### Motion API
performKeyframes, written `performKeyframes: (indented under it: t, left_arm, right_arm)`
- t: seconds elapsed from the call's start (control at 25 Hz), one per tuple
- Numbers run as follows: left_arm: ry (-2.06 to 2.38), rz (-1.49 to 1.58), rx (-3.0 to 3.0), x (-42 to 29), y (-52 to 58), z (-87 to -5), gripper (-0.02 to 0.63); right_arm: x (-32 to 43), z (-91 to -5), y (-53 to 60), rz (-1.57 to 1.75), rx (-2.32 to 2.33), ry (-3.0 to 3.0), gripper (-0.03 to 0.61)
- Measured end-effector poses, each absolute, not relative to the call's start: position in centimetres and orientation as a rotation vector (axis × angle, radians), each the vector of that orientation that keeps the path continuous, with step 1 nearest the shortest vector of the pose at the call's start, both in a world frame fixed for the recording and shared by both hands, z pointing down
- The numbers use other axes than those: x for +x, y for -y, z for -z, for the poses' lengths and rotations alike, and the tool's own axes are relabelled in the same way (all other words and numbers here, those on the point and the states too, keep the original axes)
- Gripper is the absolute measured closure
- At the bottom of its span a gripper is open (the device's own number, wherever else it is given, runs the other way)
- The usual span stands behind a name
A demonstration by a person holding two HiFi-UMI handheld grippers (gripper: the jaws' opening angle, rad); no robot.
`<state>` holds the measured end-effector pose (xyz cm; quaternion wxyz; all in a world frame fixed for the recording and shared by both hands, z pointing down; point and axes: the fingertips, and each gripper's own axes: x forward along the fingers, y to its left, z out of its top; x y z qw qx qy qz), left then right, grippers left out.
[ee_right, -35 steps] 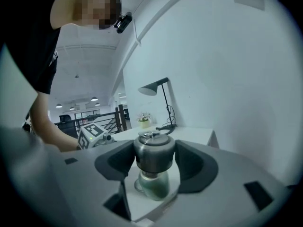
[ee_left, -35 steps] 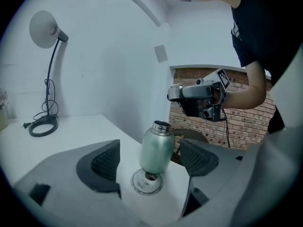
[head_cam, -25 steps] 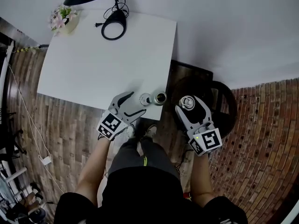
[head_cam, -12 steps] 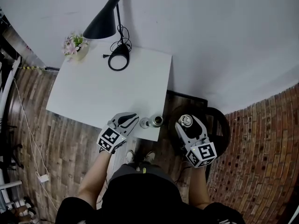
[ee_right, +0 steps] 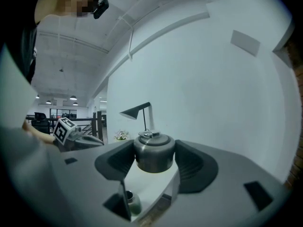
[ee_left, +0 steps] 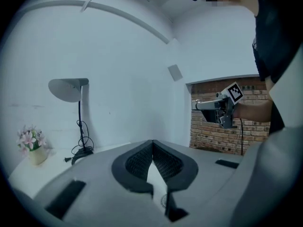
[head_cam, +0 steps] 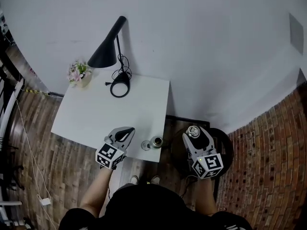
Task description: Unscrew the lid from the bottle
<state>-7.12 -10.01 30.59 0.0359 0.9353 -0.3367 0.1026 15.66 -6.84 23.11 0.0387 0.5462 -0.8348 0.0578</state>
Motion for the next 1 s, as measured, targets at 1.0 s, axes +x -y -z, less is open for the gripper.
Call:
performKeyframes:
  t: [1.0]
  left_arm:
    - [1.507, -0.13, 2.865, -12.6, 5.7, -20.4, 0.592]
  right_arm:
    - [22.9, -22.1, 4.2, -0.245, 1.892, 2.47, 0.311]
